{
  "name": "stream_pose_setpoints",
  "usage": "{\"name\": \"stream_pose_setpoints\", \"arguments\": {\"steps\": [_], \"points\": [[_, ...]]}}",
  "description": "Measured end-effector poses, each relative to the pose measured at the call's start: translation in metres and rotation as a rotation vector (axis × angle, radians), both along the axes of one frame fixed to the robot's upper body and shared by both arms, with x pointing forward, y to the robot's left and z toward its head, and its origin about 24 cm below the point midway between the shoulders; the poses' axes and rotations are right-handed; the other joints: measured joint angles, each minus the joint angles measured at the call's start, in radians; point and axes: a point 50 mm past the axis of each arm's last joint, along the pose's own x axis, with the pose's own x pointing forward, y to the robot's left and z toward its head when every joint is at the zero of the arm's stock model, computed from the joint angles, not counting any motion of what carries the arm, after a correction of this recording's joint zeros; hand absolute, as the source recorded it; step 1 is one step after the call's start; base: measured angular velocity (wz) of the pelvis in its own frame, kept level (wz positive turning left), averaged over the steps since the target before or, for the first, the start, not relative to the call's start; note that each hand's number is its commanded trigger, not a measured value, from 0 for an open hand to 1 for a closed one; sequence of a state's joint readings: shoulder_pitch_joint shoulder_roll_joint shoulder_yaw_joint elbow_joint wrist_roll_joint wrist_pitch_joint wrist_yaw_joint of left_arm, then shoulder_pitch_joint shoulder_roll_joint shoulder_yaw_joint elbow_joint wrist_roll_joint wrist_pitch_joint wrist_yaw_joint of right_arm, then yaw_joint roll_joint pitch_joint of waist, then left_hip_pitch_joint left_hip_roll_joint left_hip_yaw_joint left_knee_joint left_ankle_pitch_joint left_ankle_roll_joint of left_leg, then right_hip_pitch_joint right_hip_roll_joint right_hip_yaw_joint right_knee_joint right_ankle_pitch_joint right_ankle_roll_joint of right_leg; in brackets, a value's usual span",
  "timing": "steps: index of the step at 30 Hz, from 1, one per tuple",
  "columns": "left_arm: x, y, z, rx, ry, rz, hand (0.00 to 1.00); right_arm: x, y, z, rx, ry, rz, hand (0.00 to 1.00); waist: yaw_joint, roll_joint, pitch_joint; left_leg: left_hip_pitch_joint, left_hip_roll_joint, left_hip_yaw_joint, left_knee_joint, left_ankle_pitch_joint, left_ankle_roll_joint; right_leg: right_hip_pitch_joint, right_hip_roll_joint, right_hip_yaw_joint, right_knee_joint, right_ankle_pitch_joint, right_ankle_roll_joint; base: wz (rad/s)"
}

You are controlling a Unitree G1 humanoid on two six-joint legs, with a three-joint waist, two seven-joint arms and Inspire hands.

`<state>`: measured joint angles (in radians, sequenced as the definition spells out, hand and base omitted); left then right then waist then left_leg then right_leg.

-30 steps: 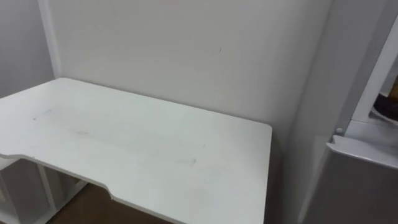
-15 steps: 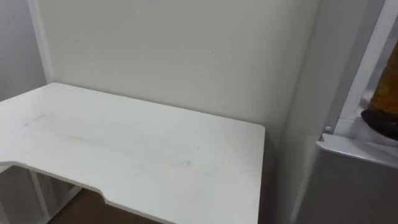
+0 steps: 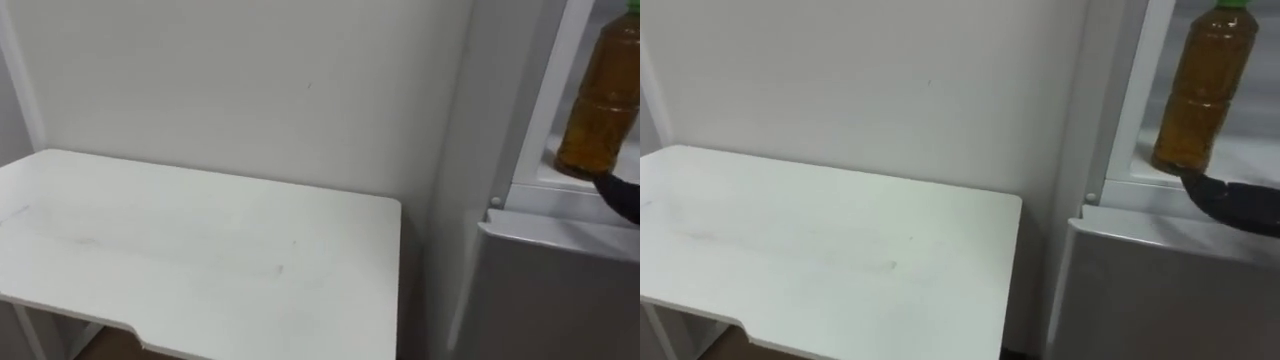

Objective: Put the bottle in the upper fridge

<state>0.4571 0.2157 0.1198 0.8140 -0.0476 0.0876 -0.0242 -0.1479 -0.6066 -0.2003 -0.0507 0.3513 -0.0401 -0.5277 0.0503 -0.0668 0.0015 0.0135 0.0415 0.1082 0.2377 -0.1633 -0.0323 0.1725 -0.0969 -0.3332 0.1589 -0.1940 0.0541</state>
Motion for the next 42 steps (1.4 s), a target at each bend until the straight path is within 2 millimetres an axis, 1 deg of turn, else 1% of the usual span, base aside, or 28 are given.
{"name": "stream_pose_setpoints", "arguments": {"steps": [2,3,4,6,10,12,13,14,16,19,20,21,22,24,25,26,27,28,29,30,31,32,33,35,37,39,40,42], "points": [[0.001,-0.002,0.000,-0.004,-0.009,-0.003,0.00,-0.010,0.000,-0.005,0.021,-0.010,-0.022,0.00,-0.002,0.000,0.0000,-0.002,0.000,0.002,0.001,-0.002,0.000,-0.004,0.000,0.002,0.002,-0.001,0.001,-0.06],[0.000,-0.002,-0.001,-0.005,-0.006,-0.001,0.00,-0.015,0.002,-0.007,0.026,-0.014,-0.025,0.00,0.000,0.002,0.0002,-0.003,0.000,0.005,0.001,-0.003,0.000,-0.011,-0.002,0.006,0.011,-0.003,0.005,-0.08],[0.000,-0.002,-0.001,-0.005,-0.004,-0.001,0.00,-0.017,0.003,-0.008,0.026,-0.019,-0.024,0.00,-0.001,0.004,0.0005,-0.004,0.000,0.007,0.001,-0.003,0.000,-0.014,-0.003,0.008,0.014,-0.004,0.006,-0.14],[-0.003,-0.002,-0.001,-0.006,-0.001,0.002,0.00,-0.023,0.009,-0.005,0.036,-0.060,-0.013,0.00,-0.005,0.009,0.0034,-0.002,0.000,0.025,0.000,-0.005,0.003,-0.021,-0.005,0.028,0.014,-0.004,0.006,-0.20],[-0.004,-0.002,-0.002,-0.004,-0.006,0.003,0.00,-0.028,0.018,0.000,0.065,-0.131,0.013,0.00,-0.021,0.013,0.0017,0.000,0.000,0.035,0.000,-0.009,0.006,-0.026,-0.007,0.039,0.014,-0.004,0.006,-0.10],[-0.005,-0.004,-0.003,-0.009,-0.006,0.004,0.00,-0.028,0.019,0.001,0.129,-0.161,0.055,0.00,-0.029,0.012,0.0013,0.000,0.000,0.038,-0.001,-0.009,0.006,-0.027,-0.007,0.040,0.013,-0.004,0.006,-0.02],[-0.004,-0.004,-0.003,-0.010,-0.007,0.004,0.00,-0.029,0.018,0.000,0.148,-0.160,0.065,0.00,-0.033,0.019,-0.0024,0.001,0.001,0.038,-0.001,-0.009,0.006,-0.027,-0.007,0.040,0.013,-0.004,0.006,0.00],[-0.004,-0.004,-0.004,-0.010,-0.006,0.005,0.00,-0.032,0.016,-0.003,0.185,-0.157,0.084,0.00,-0.034,0.014,-0.0011,0.002,0.001,0.038,-0.002,-0.009,0.006,-0.027,-0.007,0.040,0.013,-0.004,0.006,0.00],[-0.006,-0.005,-0.004,-0.012,0.002,0.007,0.00,-0.039,0.018,-0.009,0.240,-0.157,0.119,0.00,-0.034,0.014,-0.0011,0.006,0.002,0.041,-0.003,-0.010,0.005,-0.025,-0.007,0.040,0.014,-0.004,0.006,-0.03],[-0.009,-0.005,-0.005,-0.008,0.019,-0.007,0.00,-0.045,0.021,-0.020,0.316,-0.146,0.161,0.00,-0.045,0.023,0.0025,0.011,0.003,0.043,0.000,-0.015,0.005,-0.019,-0.007,0.040,0.014,-0.004,0.006,-0.01],[-0.009,-0.005,-0.005,-0.010,0.020,-0.008,0.00,-0.047,0.020,-0.025,0.341,-0.137,0.167,0.00,-0.049,0.028,0.0044,0.011,0.003,0.044,0.001,-0.017,0.005,-0.019,-0.007,0.040,0.014,-0.004,0.006,-0.03],[-0.009,-0.005,-0.005,-0.011,0.018,-0.012,0.00,-0.051,0.019,-0.031,0.365,-0.126,0.168,0.00,-0.049,0.030,0.0045,0.011,0.003,0.045,0.001,-0.018,0.005,-0.021,-0.007,0.042,0.014,-0.004,0.006,-0.04],[-0.009,-0.005,-0.005,-0.010,0.021,-0.021,0.00,-0.053,0.018,-0.034,0.372,-0.116,0.166,0.00,-0.050,0.032,0.0042,0.011,0.004,0.047,0.001,-0.019,0.005,-0.021,-0.007,0.043,0.014,-0.004,0.006,-0.05],[-0.010,-0.007,-0.005,-0.008,0.027,-0.027,0.00,-0.062,0.016,-0.046,0.406,-0.100,0.162,0.00,-0.052,0.041,0.0022,0.016,0.004,0.055,0.000,-0.021,0.005,-0.019,-0.007,0.053,0.013,-0.004,0.006,-0.09],[-0.011,-0.008,-0.006,-0.010,0.029,-0.027,0.00,-0.063,0.016,-0.047,0.407,-0.103,0.159,0.00,-0.055,0.048,0.0024,0.016,0.004,0.057,0.000,-0.022,0.005,-0.018,-0.007,0.055,0.013,-0.004,0.006,-0.07],[-0.011,-0.009,-0.006,-0.009,0.032,-0.039,0.00,-0.068,0.016,-0.055,0.421,-0.090,0.140,0.00,-0.066,0.051,0.0004,0.016,0.004,0.058,0.000,-0.024,0.006,-0.015,-0.007,0.055,0.013,-0.004,0.006,0.00],[-0.010,-0.010,-0.006,-0.011,0.030,-0.041,0.00,-0.074,0.014,-0.067,0.451,-0.056,0.108,0.00,-0.074,0.057,-0.0027,0.016,0.004,0.058,0.001,-0.025,0.006,-0.015,-0.007,0.055,0.013,-0.004,0.006,0.00],[-0.010,-0.011,-0.007,-0.012,0.028,-0.042,0.00,-0.077,0.014,-0.075,0.469,-0.034,0.088,0.00,-0.076,0.053,-0.0012,0.016,0.004,0.059,0.000,-0.026,0.005,-0.015,-0.007,0.055,0.013,-0.004,0.006,0.00],[-0.008,-0.012,-0.007,-0.015,0.024,-0.043,0.00,-0.084,0.011,-0.091,0.514,0.013,0.037,0.00,-0.079,0.054,-0.0021,0.016,0.005,0.060,0.000,-0.027,0.005,-0.016,-0.007,0.055,0.013,-0.004,0.006,-0.05],[-0.008,-0.015,-0.008,-0.022,0.022,-0.041,0.00,-0.090,0.009,-0.105,0.555,0.051,-0.011,0.00,-0.087,0.059,-0.0031,0.017,0.005,0.063,0.001,-0.028,0.006,-0.017,-0.008,0.057,0.014,-0.004,0.007,-0.06],[-0.007,-0.016,-0.008,-0.026,0.020,-0.040,0.00,-0.092,0.008,-0.110,0.568,0.067,-0.033,0.00,-0.093,0.062,-0.0022,0.017,0.005,0.065,0.001,-0.028,0.006,-0.019,-0.008,0.058,0.014,-0.004,0.007,-0.09],[-0.007,-0.019,-0.009,-0.033,0.019,-0.040,0.00,-0.095,0.006,-0.118,0.591,0.089,-0.067,0.00,-0.101,0.073,-0.0018,0.020,0.005,0.070,0.001,-0.028,0.007,-0.023,-0.010,0.061,0.018,-0.005,0.007,-0.17],[-0.004,-0.020,-0.010,-0.036,0.012,-0.044,0.00,-0.097,0.004,-0.124,0.605,0.110,-0.100,0.00,-0.103,0.082,-0.0012,0.024,0.006,0.079,-0.001,-0.027,0.007,-0.033,-0.010,0.073,0.030,-0.007,0.009,-0.21],[0.000,-0.019,-0.009,-0.034,0.000,-0.048,0.00,-0.100,0.001,-0.133,0.635,0.134,-0.150,0.00,-0.106,0.086,-0.0010,0.030,0.006,0.089,-0.003,-0.027,0.006,-0.033,-0.010,0.084,0.030,-0.011,0.008,-0.17],[0.006,-0.020,-0.010,-0.036,-0.011,-0.057,0.00,-0.104,-0.003,-0.140,0.656,0.153,-0.209,0.00,-0.116,0.084,-0.0011,0.031,0.006,0.091,-0.002,-0.027,0.006,-0.032,-0.010,0.085,0.027,-0.013,0.008,-0.04],[0.009,-0.021,-0.010,-0.039,-0.020,-0.067,0.00,-0.112,-0.006,-0.154,0.686,0.196,-0.294,0.00,-0.128,0.077,-0.0011,0.031,0.006,0.092,-0.003,-0.027,0.006,-0.032,-0.011,0.086,0.026,-0.015,0.008,0.00],[0.010,-0.021,-0.010,-0.038,-0.021,-0.067,0.00,-0.114,-0.006,-0.158,0.697,0.205,-0.316,0.00,-0.130,0.075,-0.0008,0.032,0.006,0.091,-0.004,-0.027,0.006,-0.032,-0.011,0.086,0.026,-0.016,0.008,0.00],[0.013,-0.021,-0.010,-0.037,-0.036,-0.070,0.00,-0.125,-0.006,-0.176,0.733,0.255,-0.397,0.00,-0.134,0.069,-0.0014,0.034,0.006,0.093,-0.006,-0.028,0.005,-0.031,-0.011,0.086,0.023,-0.016,0.008,0.00]]}}
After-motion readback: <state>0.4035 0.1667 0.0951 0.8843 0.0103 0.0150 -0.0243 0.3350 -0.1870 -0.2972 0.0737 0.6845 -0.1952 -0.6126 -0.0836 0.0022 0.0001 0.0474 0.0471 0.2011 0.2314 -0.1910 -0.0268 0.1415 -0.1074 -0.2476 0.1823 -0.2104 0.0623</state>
